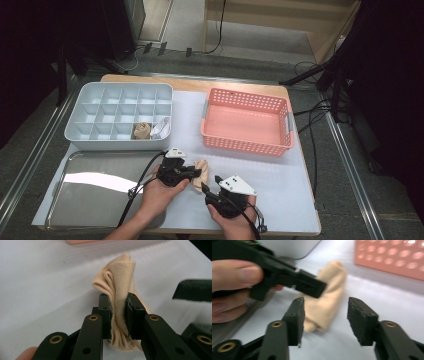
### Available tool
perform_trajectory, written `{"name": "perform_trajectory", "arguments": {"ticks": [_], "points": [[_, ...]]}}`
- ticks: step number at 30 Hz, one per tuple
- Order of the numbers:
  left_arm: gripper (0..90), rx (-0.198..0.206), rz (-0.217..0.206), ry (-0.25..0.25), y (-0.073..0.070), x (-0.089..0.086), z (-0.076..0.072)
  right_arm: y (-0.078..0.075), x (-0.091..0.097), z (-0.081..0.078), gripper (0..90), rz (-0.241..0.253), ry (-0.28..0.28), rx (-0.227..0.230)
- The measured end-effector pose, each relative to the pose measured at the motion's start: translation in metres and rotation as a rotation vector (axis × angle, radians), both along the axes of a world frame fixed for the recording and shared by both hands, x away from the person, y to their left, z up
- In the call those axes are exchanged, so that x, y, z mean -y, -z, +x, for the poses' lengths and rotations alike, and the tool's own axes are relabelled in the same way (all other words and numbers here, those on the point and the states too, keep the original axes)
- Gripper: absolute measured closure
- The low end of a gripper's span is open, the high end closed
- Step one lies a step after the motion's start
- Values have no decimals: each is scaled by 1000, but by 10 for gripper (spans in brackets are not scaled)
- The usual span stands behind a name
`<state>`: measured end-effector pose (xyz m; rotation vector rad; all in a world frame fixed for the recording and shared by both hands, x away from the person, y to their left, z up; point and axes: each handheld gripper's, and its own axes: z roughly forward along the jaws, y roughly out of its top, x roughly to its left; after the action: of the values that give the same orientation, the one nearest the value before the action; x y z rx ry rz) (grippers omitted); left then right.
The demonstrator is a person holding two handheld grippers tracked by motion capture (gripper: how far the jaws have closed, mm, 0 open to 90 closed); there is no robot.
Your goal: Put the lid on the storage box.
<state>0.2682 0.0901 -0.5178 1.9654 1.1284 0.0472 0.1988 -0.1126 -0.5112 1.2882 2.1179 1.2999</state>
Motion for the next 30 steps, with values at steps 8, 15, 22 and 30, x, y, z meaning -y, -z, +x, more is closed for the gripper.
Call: {"name": "perform_trajectory", "arguments": {"ticks": [8, 15, 22, 30], "points": [[780, 52, -10, -3, -10, -11, -7, -7, 24, 8, 260, 50, 55, -1], [779, 102, -38, -8, -21, -25, -14, -6, 43, 13, 151, 37, 108, -5], [779, 132, -43, -3, -29, -30, -18, -1, 54, 16, 126, 2, 131, 5], [778, 152, -57, -38, -38, -52, -16, 4, 69, 17, 127, 7, 188, -12]]}}
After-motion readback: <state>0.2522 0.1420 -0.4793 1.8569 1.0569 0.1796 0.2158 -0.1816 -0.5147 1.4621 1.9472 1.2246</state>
